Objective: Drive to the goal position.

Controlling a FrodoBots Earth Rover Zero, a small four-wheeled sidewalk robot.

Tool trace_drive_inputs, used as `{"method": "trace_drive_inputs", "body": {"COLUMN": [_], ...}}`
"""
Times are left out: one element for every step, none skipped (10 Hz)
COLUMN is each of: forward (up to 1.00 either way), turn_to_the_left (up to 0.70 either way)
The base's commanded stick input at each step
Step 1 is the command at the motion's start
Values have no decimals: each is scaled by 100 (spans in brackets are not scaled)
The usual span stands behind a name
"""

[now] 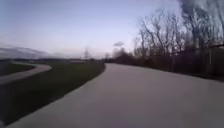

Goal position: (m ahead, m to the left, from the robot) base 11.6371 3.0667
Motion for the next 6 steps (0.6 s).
{"method": "trace_drive_inputs", "body": {"forward": [100,100,100,100,100,100], "turn_to_the_left": [0,0,0,0,-15,-40]}}
